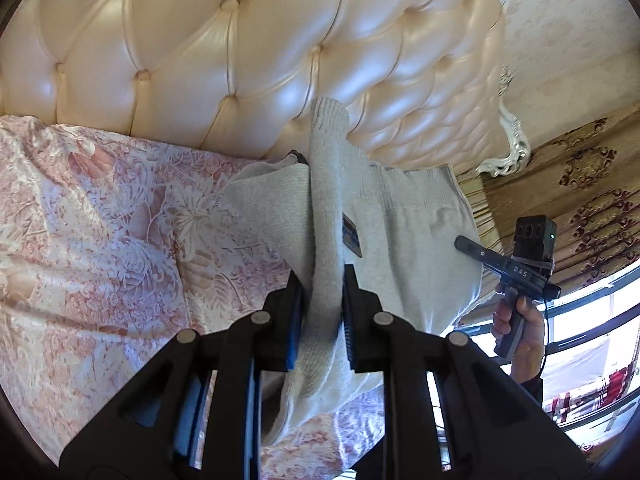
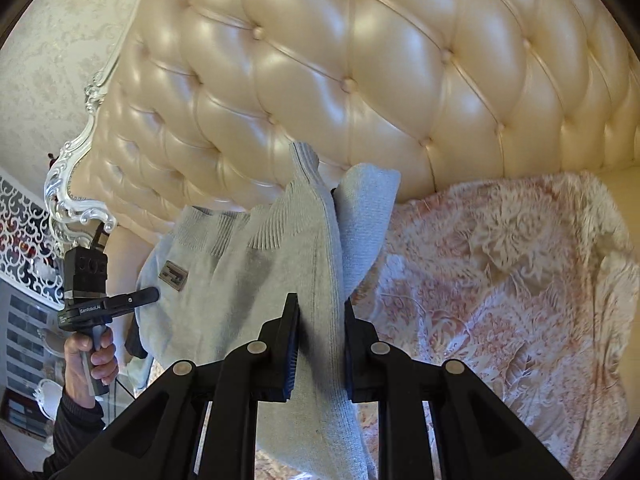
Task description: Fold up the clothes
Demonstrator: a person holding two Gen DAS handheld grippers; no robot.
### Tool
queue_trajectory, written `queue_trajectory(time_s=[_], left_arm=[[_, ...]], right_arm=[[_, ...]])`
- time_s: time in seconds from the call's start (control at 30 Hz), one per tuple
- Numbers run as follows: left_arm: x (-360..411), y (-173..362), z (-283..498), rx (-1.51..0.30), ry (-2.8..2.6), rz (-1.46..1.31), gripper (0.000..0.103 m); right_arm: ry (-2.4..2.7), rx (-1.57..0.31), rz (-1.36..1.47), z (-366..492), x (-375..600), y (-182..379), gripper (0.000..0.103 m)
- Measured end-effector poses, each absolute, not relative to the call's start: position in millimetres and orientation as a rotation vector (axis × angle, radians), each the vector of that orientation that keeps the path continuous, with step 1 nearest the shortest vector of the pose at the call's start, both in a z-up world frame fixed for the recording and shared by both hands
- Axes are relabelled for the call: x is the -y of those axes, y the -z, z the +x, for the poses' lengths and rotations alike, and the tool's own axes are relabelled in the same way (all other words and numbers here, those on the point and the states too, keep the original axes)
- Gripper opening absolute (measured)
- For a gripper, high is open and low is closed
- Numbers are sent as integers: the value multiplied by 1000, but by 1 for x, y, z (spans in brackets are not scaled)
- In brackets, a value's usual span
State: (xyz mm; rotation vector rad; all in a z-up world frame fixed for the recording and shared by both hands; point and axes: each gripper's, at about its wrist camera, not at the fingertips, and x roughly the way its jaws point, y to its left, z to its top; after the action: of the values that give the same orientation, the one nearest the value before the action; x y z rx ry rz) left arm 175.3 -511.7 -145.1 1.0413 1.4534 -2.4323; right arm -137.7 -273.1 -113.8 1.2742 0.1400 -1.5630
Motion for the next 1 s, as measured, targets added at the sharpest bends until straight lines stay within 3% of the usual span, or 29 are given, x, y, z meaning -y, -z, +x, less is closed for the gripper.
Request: queue_trajectory(time_s=[0.23, 0.5, 0.73, 0.77, 0.8, 0.83, 1.0], left_arm=[[521, 162, 236, -1452, 2323, 938, 20], [532, 160, 348, -1460, 2071, 753, 19], [545, 115, 476, -1370, 1802, 519, 19], [548, 110, 493, -1356, 1764, 490, 19], [551, 105, 509, -1340, 1726, 461, 19], [555, 104, 524, -1333, 1690, 439, 19], [576, 152, 576, -1347, 1526, 419, 19]], right_arm=[[1501, -259, 1241, -110, 328, 115, 17], [1336, -404, 1250, -47, 455, 134, 17], [1170, -555, 1155, 93, 603, 97, 17], [1151, -558, 1141, 111, 623, 90, 14], [1131, -561, 1127, 130, 644, 84, 5], [1112, -566, 1113, 148, 664, 78, 4], [985, -692, 1040, 258, 735, 99, 4]])
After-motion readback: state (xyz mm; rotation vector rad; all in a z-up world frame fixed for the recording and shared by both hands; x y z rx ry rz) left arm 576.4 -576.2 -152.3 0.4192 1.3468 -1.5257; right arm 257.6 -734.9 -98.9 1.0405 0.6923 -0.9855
